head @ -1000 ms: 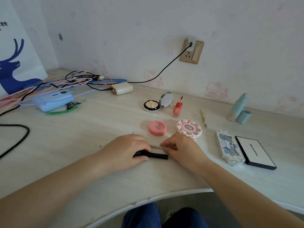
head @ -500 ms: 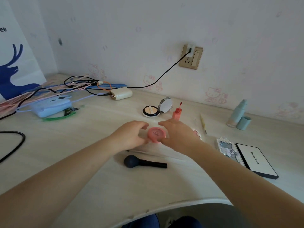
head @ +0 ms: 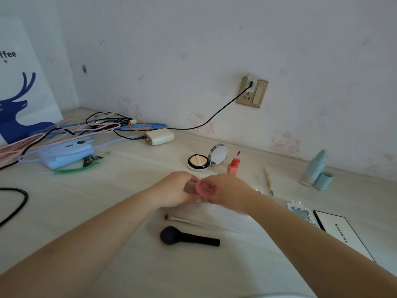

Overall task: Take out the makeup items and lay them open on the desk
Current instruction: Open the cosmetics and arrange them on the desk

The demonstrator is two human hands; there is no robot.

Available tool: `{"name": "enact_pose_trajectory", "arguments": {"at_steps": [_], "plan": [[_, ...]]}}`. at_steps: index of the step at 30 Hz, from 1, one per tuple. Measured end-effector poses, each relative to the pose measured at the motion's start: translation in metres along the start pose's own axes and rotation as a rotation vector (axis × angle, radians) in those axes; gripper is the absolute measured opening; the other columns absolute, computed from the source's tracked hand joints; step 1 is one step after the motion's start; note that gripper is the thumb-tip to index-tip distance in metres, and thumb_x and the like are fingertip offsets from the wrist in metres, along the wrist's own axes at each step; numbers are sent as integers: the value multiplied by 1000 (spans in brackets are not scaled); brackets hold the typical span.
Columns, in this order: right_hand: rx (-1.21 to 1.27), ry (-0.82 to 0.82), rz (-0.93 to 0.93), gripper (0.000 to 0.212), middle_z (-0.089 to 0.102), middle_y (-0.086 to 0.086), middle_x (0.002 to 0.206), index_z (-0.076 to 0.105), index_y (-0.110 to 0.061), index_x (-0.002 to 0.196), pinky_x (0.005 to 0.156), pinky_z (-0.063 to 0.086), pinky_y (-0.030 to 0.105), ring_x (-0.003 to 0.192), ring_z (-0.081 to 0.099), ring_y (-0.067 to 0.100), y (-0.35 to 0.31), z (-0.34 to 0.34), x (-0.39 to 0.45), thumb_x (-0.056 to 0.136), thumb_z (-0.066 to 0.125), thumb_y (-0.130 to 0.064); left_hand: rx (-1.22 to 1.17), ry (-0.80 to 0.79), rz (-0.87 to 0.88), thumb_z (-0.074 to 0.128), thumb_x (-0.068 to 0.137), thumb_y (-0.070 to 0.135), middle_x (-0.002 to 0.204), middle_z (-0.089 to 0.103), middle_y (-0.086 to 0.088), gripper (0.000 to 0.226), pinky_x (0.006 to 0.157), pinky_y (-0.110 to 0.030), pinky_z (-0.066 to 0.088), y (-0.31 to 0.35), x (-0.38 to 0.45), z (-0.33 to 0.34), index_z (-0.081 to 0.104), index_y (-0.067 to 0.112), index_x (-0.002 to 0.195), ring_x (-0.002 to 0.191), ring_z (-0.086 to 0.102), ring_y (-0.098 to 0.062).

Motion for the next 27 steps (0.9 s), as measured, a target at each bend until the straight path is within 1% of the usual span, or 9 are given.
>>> {"name": "enact_pose_trajectory", "arguments": {"at_steps": [3, 6, 8, 10, 13, 15, 18, 22, 27], "plan": [[406, 65, -40, 19, 66, -4, 103, 62, -28, 105, 89, 47, 27, 98, 62, 13, 0, -17, -10, 86, 60, -31, -403, 48, 7, 69, 83, 27, 121, 65, 10, 39, 98, -24, 43, 3, -7, -7, 59, 27, 120, 116, 57, -4], [665, 130, -58, 19, 69, -11, 106, 63, -39, 105, 92, 46, 19, 99, 63, 0, -8, -32, -17, 90, 56, -30, -860, 66, -39, 55, 92, 36, 121, 66, 5, 33, 95, -29, 45, 19, -15, -6, 55, 30, 125, 110, 63, -10], [688, 173, -38, 25, 66, -18, 113, 59, -43, 113, 98, 45, 26, 105, 60, -4, -10, -38, -18, 89, 55, -37, -1054, 75, -59, 47, 94, 39, 123, 64, 4, 33, 93, -34, 49, 30, -17, -3, 52, 31, 126, 103, 68, -16], [642, 211, -15, 33, 65, -20, 117, 57, -42, 120, 98, 45, 27, 107, 59, -5, -13, -43, -20, 87, 53, -42, -1180, 107, -47, 47, 94, 37, 125, 63, 1, 35, 91, -38, 53, 37, -19, -3, 51, 30, 128, 97, 70, -21], [494, 272, -13, 29, 68, -19, 109, 57, -45, 118, 84, 46, 17, 98, 61, -4, -25, -58, -27, 91, 46, -43, -1284, 141, -25, 49, 94, 36, 119, 65, -1, 31, 93, -42, 52, 45, -22, -4, 57, 27, 122, 92, 70, -22], [394, 302, -9, 28, 71, -13, 99, 59, -46, 113, 80, 50, 23, 92, 64, 4, -32, -65, -31, 92, 41, -46, -1314, 156, -23, 49, 94, 39, 113, 68, 1, 27, 96, -44, 50, 48, -23, -5, 61, 26, 114, 94, 69, -23], [333, 320, 2, 31, 70, -13, 93, 60, -43, 112, 76, 51, 25, 86, 64, 6, -40, -70, -36, 92, 37, -49, -1326, 195, -29, 51, 92, 42, 115, 69, -1, 32, 98, -46, 49, 52, -25, -7, 58, 23, 117, 99, 67, -27], [188, 345, 33, 33, 65, -5, 92, 60, -39, 108, 55, 39, 22, 76, 62, 11, -40, -72, -37, 93, 33, -49, -1339, 221, -14, 50, 94, 40, 112, 70, -1, 33, 97, -44, 50, 58, -31, -7, 57, 21, 119, 94, 69, -26], [-87, 371, 38, 39, 64, 7, 89, 56, -18, 106, 63, 44, 32, 78, 61, 24, -49, -74, -38, 98, 25, -41, -1377, 233, -26, 49, 95, 37, 110, 71, -6, 32, 97, -43, 50, 62, -32, -5, 59, 19, 119, 92, 67, -27]]}}
Point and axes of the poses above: each hand's wrist, its own x-axis towards the middle knuckle, its own z-axis out of the palm, y = z × x, the point moved 5 cm from there along x, towards the middle knuckle
